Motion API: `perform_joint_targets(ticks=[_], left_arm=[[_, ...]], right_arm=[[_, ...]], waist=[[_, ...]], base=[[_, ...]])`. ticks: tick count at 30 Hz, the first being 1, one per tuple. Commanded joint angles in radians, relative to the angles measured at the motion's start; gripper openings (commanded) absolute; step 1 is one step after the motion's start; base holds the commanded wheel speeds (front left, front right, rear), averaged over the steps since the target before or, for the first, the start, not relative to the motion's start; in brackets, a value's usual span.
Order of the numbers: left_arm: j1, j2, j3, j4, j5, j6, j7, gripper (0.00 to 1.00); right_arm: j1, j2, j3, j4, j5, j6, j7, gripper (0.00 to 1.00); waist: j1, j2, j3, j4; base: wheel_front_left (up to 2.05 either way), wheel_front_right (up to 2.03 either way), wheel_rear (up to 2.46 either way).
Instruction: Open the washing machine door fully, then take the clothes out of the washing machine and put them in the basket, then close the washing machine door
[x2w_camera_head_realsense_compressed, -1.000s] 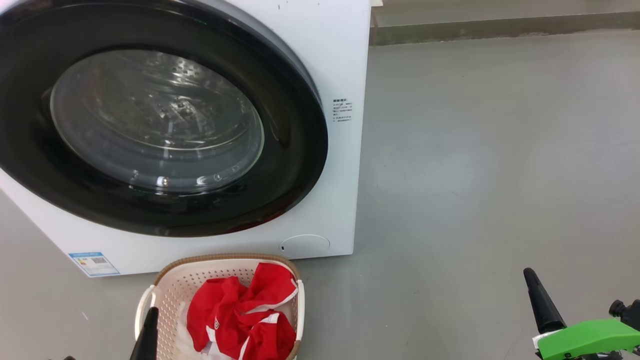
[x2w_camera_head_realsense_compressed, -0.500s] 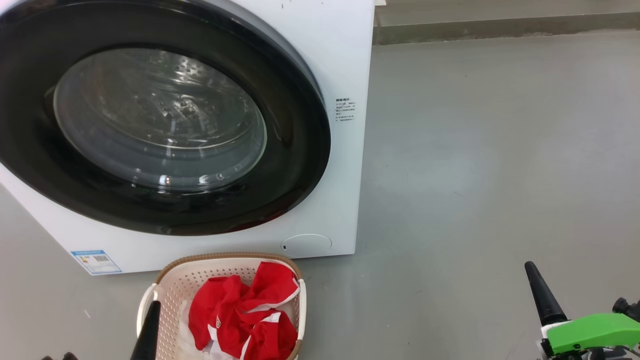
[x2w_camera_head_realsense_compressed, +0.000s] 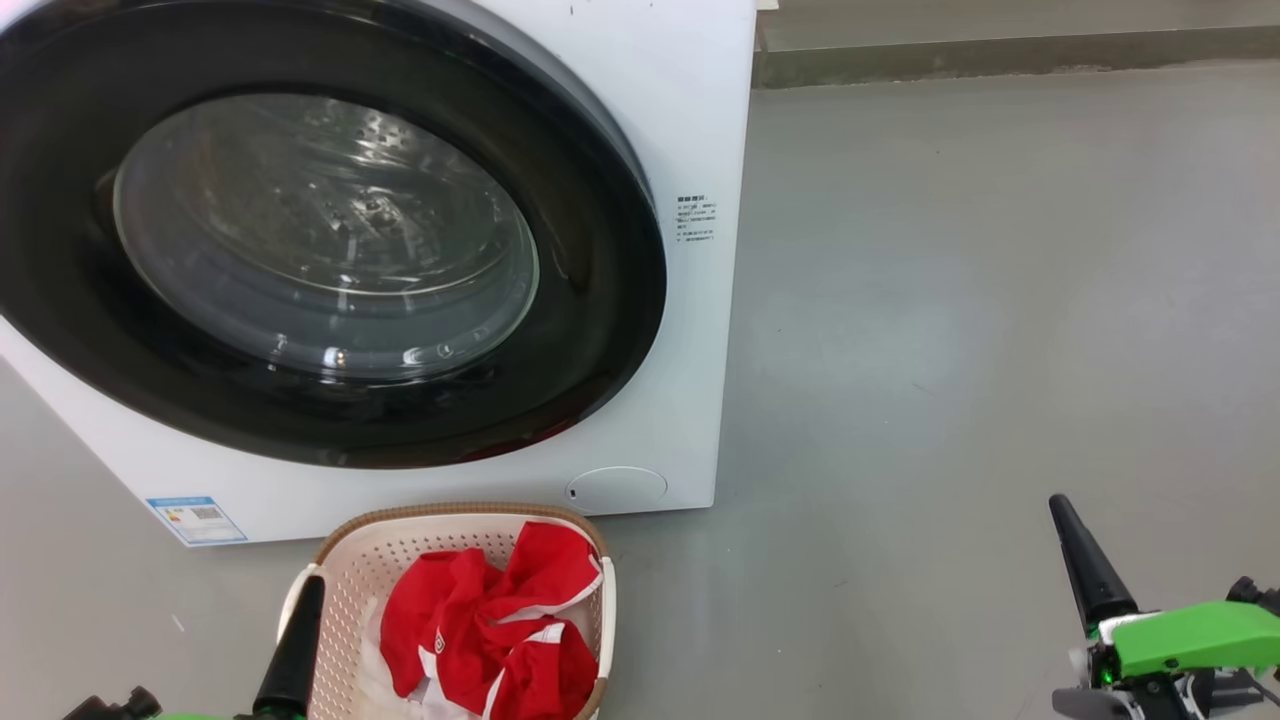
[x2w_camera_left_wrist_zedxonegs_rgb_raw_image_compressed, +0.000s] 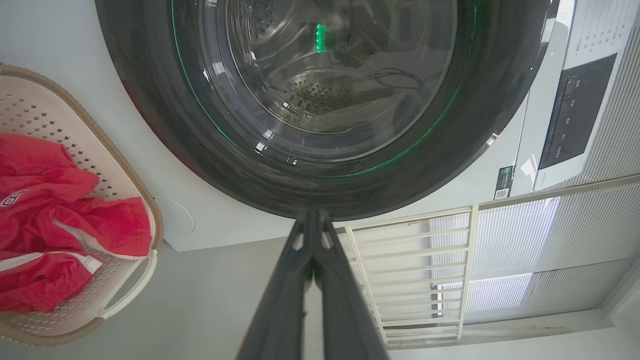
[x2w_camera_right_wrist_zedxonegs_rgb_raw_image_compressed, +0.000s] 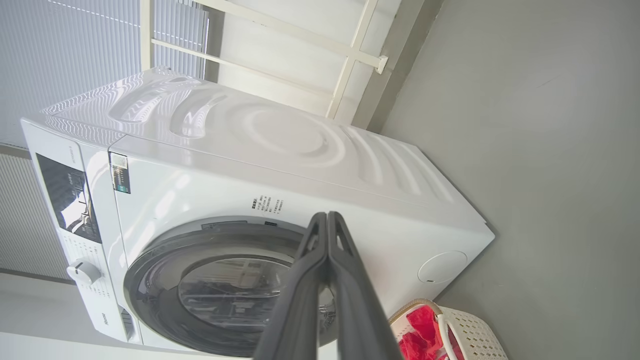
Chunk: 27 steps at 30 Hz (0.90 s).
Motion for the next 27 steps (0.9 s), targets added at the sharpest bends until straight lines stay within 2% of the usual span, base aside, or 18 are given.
perform_joint_targets(ticks=[1, 17, 27], left_arm=[[-0.044, 0.006, 0.032, -0.021, -0.027, -0.006, 0.008, 0.0], [-0.077, 0.004, 0.038, -0.015, -0.203, -0.007, 0.054, 0.0], [-0.078, 0.004, 0.038, -0.015, -0.209, -0.007, 0.055, 0.0]], right_arm=[[-0.05, -0.008, 0.009, -0.031, 0.024, -0.001, 0.009, 0.0], [-0.08, 0.003, -0.009, -0.036, 0.176, -0.001, 0.056, 0.0], [-0.081, 0.004, -0.011, -0.036, 0.181, -0.001, 0.059, 0.0]], waist=[[0.0, 0.0, 0.0, 0.001], [0.0, 0.0, 0.001, 0.008], [0.0, 0.0, 0.001, 0.008]], base=[[0.0, 0.0, 0.0], [0.0, 0.0, 0.0], [0.0, 0.0, 0.0]])
